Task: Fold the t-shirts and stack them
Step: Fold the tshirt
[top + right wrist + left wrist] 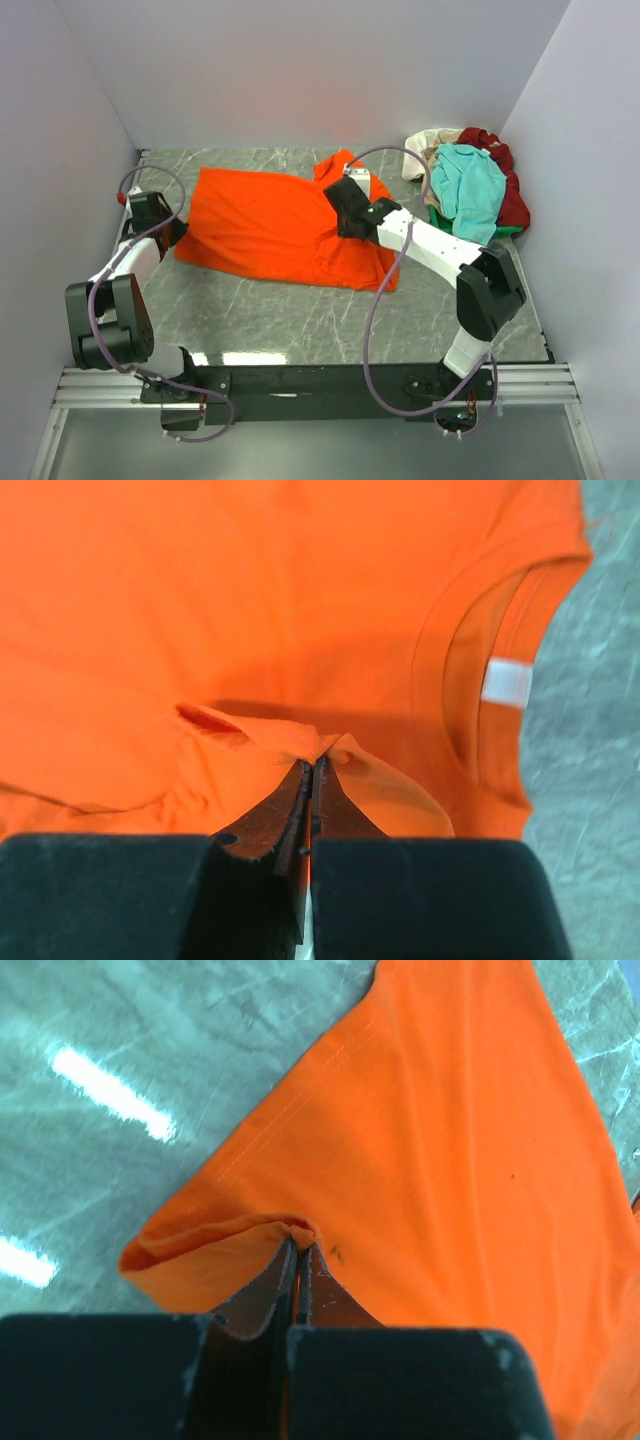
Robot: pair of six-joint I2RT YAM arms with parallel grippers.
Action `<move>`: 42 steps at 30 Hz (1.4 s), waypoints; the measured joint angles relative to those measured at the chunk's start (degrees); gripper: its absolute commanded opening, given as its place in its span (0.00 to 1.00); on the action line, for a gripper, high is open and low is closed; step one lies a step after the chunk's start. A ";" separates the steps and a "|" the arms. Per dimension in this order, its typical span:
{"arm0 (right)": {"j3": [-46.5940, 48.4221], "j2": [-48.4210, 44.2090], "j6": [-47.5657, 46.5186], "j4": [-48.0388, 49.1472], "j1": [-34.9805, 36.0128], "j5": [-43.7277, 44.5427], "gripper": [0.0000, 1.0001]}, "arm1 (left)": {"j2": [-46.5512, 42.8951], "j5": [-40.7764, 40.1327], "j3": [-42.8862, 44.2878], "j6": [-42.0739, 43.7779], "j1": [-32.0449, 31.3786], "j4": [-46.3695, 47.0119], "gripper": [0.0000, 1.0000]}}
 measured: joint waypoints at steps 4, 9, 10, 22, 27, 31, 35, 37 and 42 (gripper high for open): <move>2.38 2.16 -1.81 0.07 -2.14 0.00 0.00 | 2.40 0.00 2.12 0.96 0.00 0.07 0.00; 4.26 3.13 -3.39 0.15 -4.37 0.02 0.00 | 3.39 -0.22 2.82 1.53 0.00 0.04 0.00; 4.42 3.15 -3.58 0.15 -4.83 0.02 0.00 | 3.39 -0.22 2.82 1.62 0.00 0.15 0.01; 4.87 4.02 -5.42 0.24 -7.21 -0.07 0.00 | 3.39 -1.53 2.82 2.19 0.00 1.42 0.00; 4.87 4.57 -5.79 0.24 -7.58 -0.22 0.00 | 3.74 -2.34 2.93 2.45 0.00 2.19 0.00; 4.87 4.79 -5.88 0.26 -7.96 -0.28 0.00 | 4.87 -2.62 3.28 2.64 0.00 2.36 0.01; 5.14 5.01 -5.92 0.26 -8.35 -0.42 0.00 | 6.95 -2.64 4.13 2.71 0.00 2.51 0.01; 5.53 5.25 -5.95 0.24 -8.55 -0.46 0.00 | 8.04 -2.67 4.48 2.86 0.00 2.62 0.01; 7.06 6.40 -6.12 0.28 -9.07 -0.48 0.00 | 9.73 -2.82 5.05 3.26 0.00 2.60 0.00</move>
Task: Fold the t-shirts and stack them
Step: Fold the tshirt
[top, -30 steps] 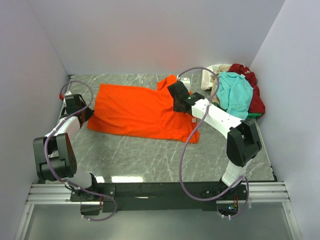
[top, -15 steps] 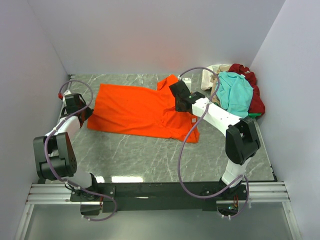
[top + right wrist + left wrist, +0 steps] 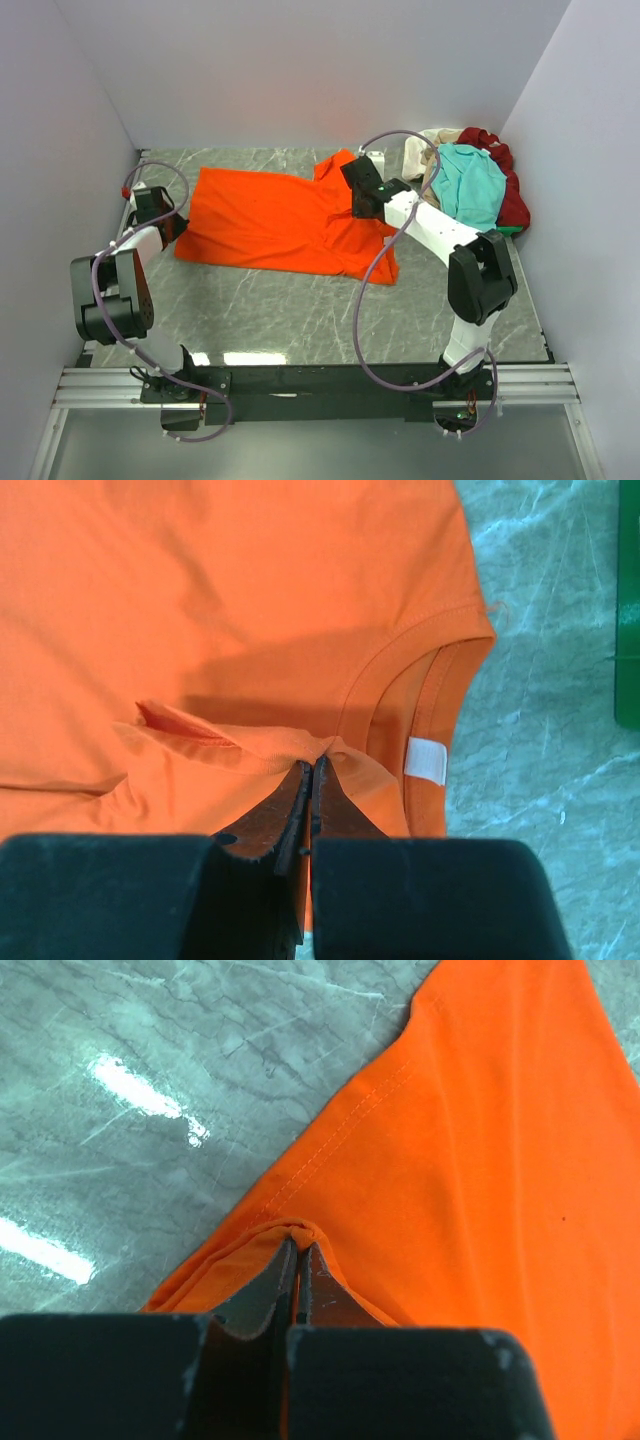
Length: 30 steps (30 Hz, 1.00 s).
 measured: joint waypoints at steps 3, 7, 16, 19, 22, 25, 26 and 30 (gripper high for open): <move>0.76 0.94 -0.07 -0.04 -0.48 -0.20 0.00 | 0.55 0.00 0.28 0.02 0.02 0.15 0.01; 1.62 2.19 -0.24 -0.07 -0.94 -0.57 0.00 | 0.66 -0.04 0.31 0.02 0.04 0.55 0.01; 2.62 3.34 -0.44 -0.09 -1.64 -1.11 0.00 | 3.04 -0.07 1.31 0.02 0.04 0.96 0.00; 3.02 4.04 -0.44 -0.11 -1.88 -1.22 0.00 | 3.32 -0.26 1.46 0.02 0.04 0.87 0.01; 3.45 5.01 -0.44 -0.04 -2.19 -1.33 0.00 | 3.32 -0.42 2.01 0.02 0.04 0.90 0.00; 3.45 5.16 -0.44 -0.09 -2.51 -1.55 0.00 | 3.32 -0.57 2.56 0.02 0.04 0.90 0.01; 3.45 5.16 -0.44 -0.04 -2.62 -1.60 0.00 | 3.32 -0.70 2.64 0.02 0.04 0.92 0.00; 3.48 5.35 -0.46 -0.02 -3.26 -2.14 0.06 | 3.61 -0.90 2.97 0.13 0.04 0.87 0.06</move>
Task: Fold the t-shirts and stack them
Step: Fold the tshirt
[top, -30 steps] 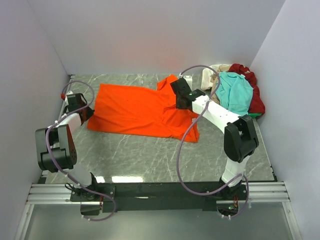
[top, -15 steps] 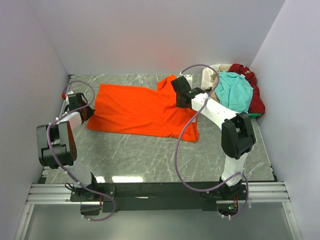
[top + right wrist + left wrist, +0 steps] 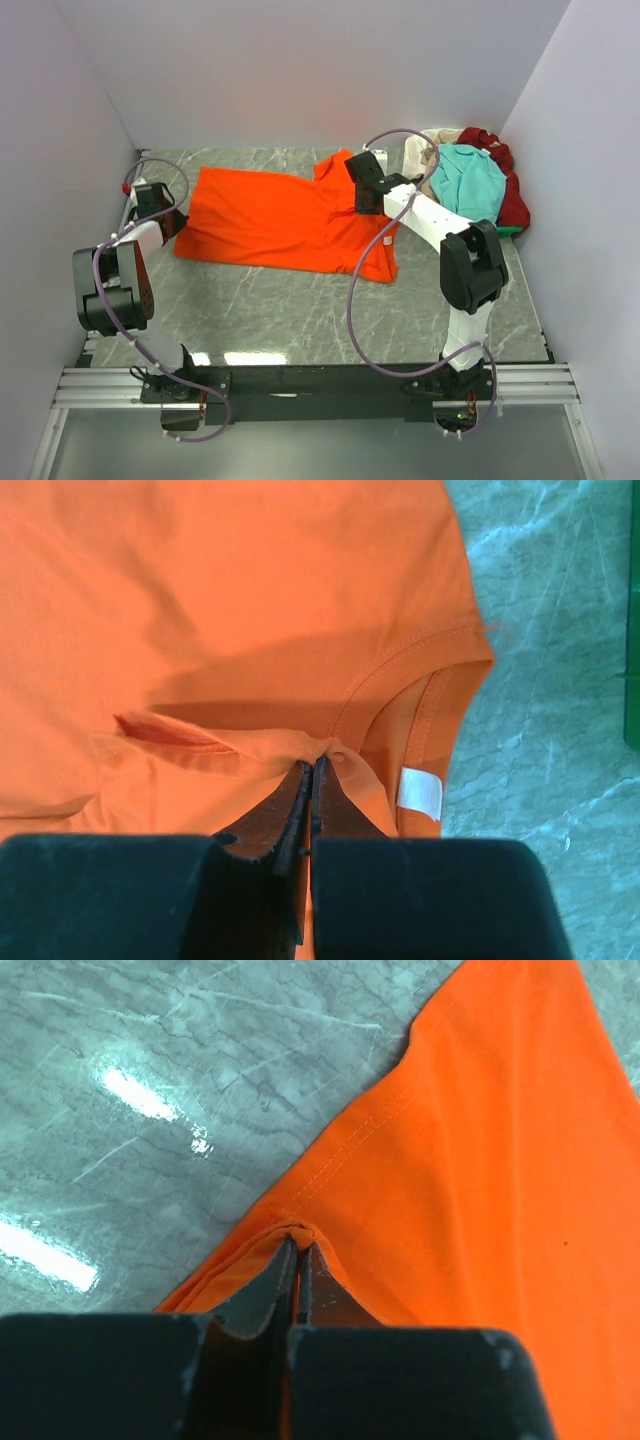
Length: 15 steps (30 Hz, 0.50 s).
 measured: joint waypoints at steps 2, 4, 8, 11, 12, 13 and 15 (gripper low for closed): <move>0.26 0.39 0.22 -0.02 -0.35 -0.26 0.46 | 0.31 -0.02 0.11 0.74 0.00 -0.07 0.39; 0.68 0.79 -0.24 -0.02 -0.74 -0.35 0.64 | 0.46 -0.07 0.15 1.01 0.00 -0.15 0.68; 0.48 0.35 -0.96 0.02 -1.09 -0.17 0.68 | 0.17 -0.35 0.11 0.72 0.00 -0.24 0.86; -3.37 -2.89 -0.96 1.22 -1.09 -0.44 0.68 | -1.84 -0.42 -1.29 0.55 0.02 0.04 0.88; -5.88 -4.96 -0.90 1.77 -1.09 -0.76 0.67 | -2.73 -0.39 -1.95 0.52 0.02 0.02 0.88; -8.66 -7.32 -0.76 2.05 -1.09 -1.36 0.65 | -3.93 -0.35 -2.89 0.48 0.00 0.15 0.89; -13.84 -11.80 -0.48 2.78 -1.09 -2.36 0.64 | -6.73 0.04 -5.14 0.26 0.00 0.48 0.89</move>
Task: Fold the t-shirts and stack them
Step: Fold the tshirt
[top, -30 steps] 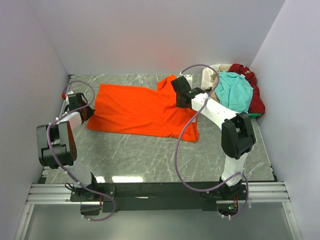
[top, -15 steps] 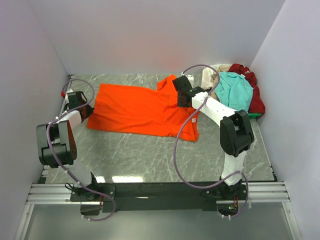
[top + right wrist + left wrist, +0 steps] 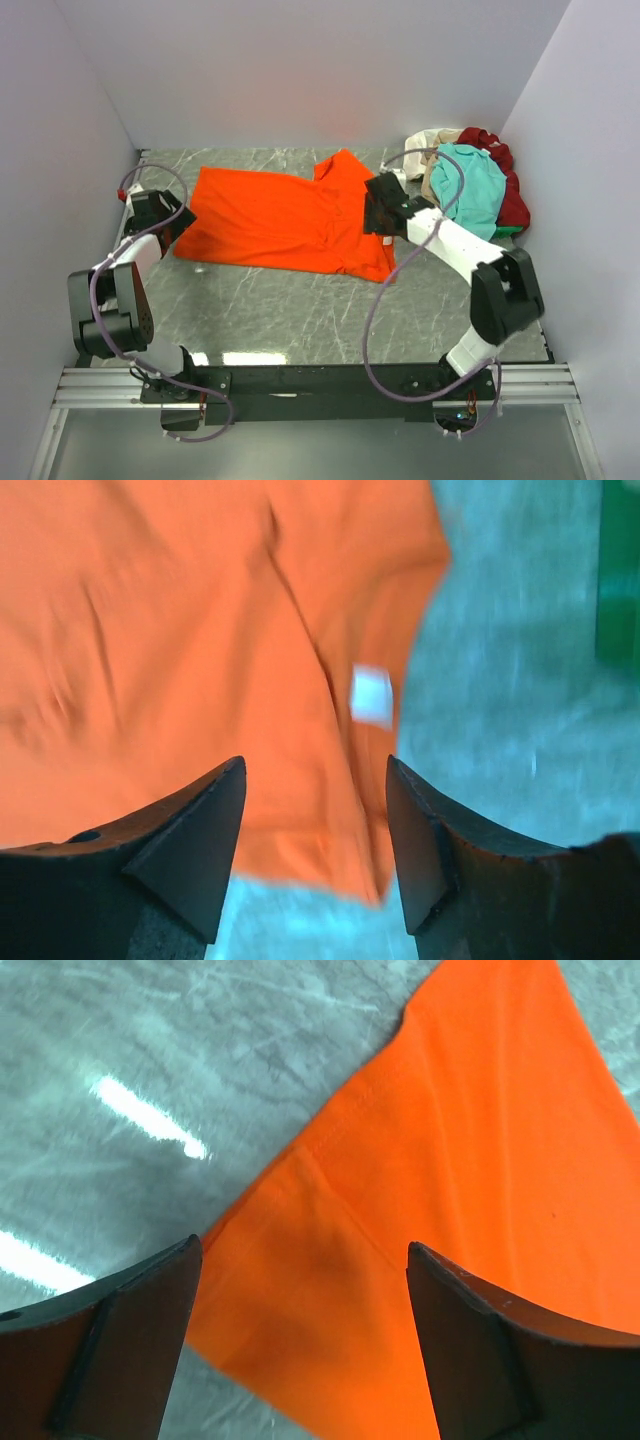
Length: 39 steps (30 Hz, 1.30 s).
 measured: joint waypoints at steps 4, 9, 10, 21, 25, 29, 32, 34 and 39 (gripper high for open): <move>-11.15 -8.61 1.11 1.25 0.00 -2.97 0.61 | -4.09 0.63 -3.74 -0.50 -0.26 1.05 0.89; -21.46 -14.34 2.21 2.80 0.00 -7.85 0.59 | -6.16 1.51 -6.71 -1.03 -1.40 1.49 0.89; -22.93 -15.17 2.34 2.97 0.00 -8.79 0.59 | -6.19 1.77 -7.08 -1.07 -1.51 1.70 0.90; -26.58 -16.57 2.75 6.19 -0.28 -12.76 0.57 | -0.11 6.51 -8.59 -1.68 -1.73 4.96 0.94; -27.28 -16.57 2.73 6.40 -0.87 -12.79 0.56 | 1.25 7.63 -8.24 -1.73 -1.55 7.32 0.94; -29.11 -16.61 2.71 6.82 -2.12 -13.00 0.55 | 1.49 8.20 -8.20 -1.75 -0.94 8.04 0.95; -30.45 -16.61 2.62 7.04 -3.08 -13.75 0.48 | 1.49 8.28 -8.20 -1.73 -0.46 8.04 0.95; -30.69 -16.59 2.51 7.02 -3.65 -14.45 0.46 | 1.49 8.52 -8.20 -1.73 -0.13 8.04 0.95; -30.69 -16.46 2.47 7.82 -4.17 -15.82 0.41 | 1.49 9.11 -8.20 -1.70 0.44 8.02 0.95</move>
